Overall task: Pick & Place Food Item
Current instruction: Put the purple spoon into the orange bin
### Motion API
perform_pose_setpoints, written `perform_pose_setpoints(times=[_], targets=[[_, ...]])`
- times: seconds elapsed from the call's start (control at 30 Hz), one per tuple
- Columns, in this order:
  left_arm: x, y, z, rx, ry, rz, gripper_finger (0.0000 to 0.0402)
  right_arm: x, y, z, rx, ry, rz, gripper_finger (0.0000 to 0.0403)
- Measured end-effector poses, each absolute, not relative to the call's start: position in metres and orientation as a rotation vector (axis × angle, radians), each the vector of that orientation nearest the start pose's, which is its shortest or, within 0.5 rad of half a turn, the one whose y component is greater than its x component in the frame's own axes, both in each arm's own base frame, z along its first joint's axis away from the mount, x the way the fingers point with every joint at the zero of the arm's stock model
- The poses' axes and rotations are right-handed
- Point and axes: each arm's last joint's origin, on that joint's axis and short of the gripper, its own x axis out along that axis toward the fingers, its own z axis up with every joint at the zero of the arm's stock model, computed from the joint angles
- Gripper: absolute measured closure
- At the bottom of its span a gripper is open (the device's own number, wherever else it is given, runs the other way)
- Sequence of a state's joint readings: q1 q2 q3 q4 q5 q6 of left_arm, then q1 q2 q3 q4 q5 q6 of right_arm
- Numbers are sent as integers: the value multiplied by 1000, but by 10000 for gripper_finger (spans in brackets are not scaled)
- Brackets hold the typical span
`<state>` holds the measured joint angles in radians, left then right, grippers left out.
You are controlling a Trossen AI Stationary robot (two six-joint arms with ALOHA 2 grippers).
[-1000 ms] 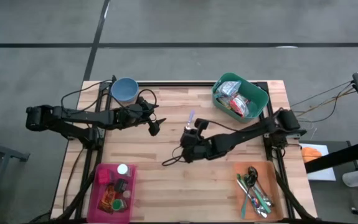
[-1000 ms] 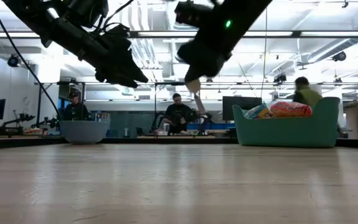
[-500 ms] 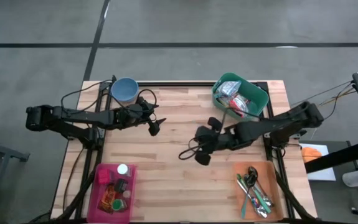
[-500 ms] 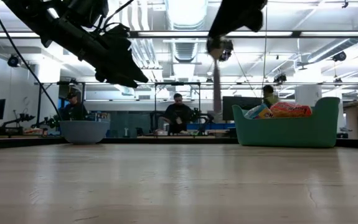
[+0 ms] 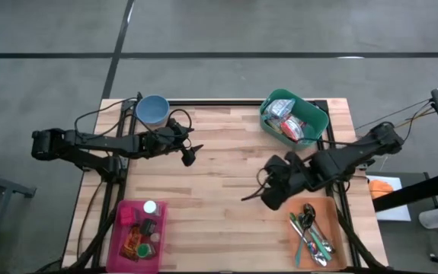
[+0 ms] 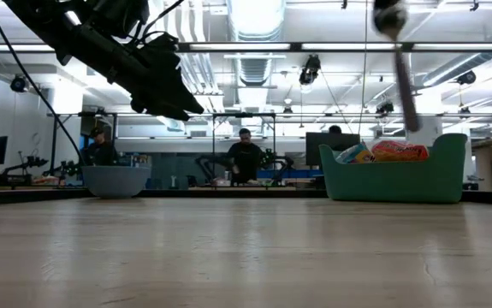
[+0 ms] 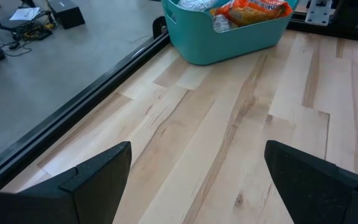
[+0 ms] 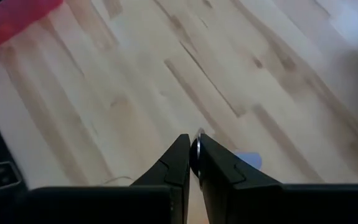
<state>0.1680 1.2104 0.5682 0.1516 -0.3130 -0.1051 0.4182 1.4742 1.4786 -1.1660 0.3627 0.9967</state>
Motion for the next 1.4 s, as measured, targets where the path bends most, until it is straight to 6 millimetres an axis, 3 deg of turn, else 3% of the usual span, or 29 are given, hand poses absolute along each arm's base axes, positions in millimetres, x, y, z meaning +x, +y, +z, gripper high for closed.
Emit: perform_pose_setpoints(times=[0.27, 0.53, 0.7, 1.13, 1.4], targets=[[238, 49, 207, -65, 469, 496, 30, 224, 122, 371, 570, 1037, -555, 381], [238, 49, 207, -65, 468, 497, 30, 193, 159, 365, 713, 1191, -544, 381], [238, 49, 207, -65, 468, 496, 30, 175, 184, 355, 672, 1194, -538, 381], [238, 49, 207, -65, 469, 497, 30, 158, 269, 275, 250, 1422, -518, 381], [238, 49, 207, -65, 468, 496, 30, 153, 297, 218, -84, 1506, -553, 381]])
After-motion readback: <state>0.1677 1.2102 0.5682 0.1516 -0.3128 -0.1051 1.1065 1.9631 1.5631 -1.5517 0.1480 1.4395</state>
